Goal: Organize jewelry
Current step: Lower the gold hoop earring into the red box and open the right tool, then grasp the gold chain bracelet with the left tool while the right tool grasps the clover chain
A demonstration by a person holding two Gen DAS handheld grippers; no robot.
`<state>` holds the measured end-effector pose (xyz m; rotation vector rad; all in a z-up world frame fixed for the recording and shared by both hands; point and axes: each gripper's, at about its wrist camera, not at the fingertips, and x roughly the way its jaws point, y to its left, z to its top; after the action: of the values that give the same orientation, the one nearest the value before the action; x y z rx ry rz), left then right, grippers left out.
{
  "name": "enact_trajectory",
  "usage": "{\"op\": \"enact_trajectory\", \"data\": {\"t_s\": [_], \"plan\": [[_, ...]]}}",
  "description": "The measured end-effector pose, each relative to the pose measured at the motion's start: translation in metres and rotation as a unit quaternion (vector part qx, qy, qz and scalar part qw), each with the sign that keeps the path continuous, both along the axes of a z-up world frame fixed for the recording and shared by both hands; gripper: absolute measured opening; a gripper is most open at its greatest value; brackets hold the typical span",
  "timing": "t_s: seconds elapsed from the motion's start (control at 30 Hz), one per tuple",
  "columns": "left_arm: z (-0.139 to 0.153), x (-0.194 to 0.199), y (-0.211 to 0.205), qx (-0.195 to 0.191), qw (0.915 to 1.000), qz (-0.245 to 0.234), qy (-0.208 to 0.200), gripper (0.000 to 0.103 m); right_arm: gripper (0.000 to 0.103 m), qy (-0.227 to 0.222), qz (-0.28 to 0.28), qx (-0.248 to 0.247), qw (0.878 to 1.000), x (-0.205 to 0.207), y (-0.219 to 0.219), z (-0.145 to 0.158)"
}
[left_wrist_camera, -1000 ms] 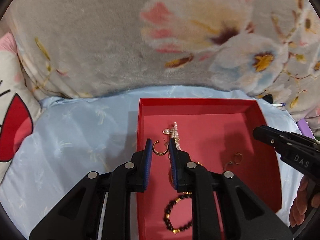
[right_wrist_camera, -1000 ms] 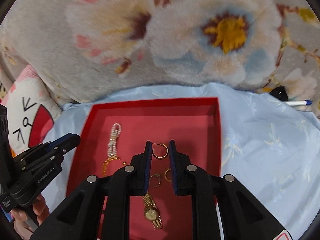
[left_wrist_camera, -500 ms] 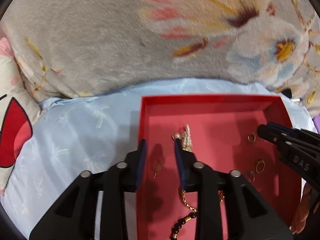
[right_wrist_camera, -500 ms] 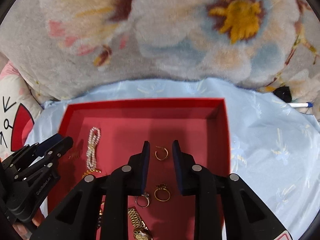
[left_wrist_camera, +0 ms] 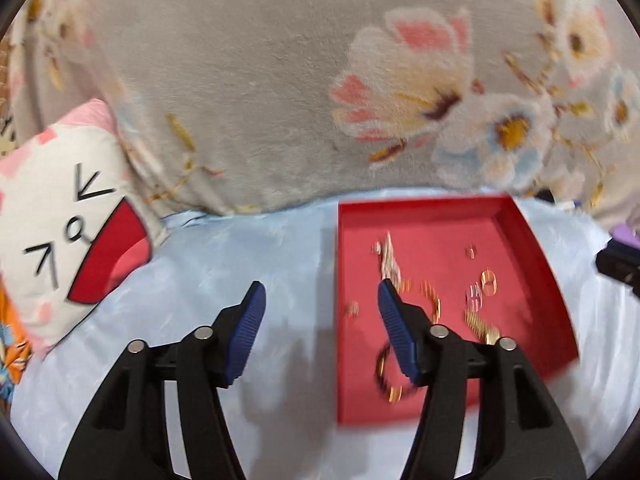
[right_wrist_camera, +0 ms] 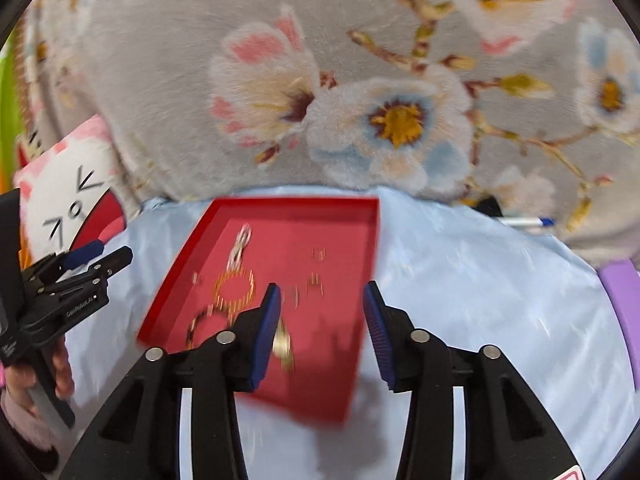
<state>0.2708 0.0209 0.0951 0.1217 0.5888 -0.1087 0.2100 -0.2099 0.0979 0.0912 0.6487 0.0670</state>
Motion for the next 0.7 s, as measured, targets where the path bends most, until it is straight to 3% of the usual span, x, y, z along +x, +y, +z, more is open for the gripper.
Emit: {"op": "enact_trajectory", "data": {"t_s": [0.13,0.33,0.53,0.7], "plan": [[-0.031,-0.054,0.007,-0.010,0.9990,-0.025,0.036,0.063,0.046,0.015,0.008,0.001,1.000,-0.069,-0.002,-0.029],[-0.079,-0.112,-0.006,-0.016,0.9948,-0.050,0.087,0.063,0.046,0.054,0.010,-0.028,0.998,-0.130,0.015,-0.081],[-0.096,-0.154,-0.020,-0.023,0.9947,-0.071,0.071,0.063,0.041,0.088,0.026,-0.041,0.995,-0.141,0.030,-0.117],[-0.101,-0.156,-0.022,-0.039,0.9912,-0.089,0.089,0.063,0.033,0.100,0.027,-0.042,0.994,-0.139,0.034,-0.127]]}}
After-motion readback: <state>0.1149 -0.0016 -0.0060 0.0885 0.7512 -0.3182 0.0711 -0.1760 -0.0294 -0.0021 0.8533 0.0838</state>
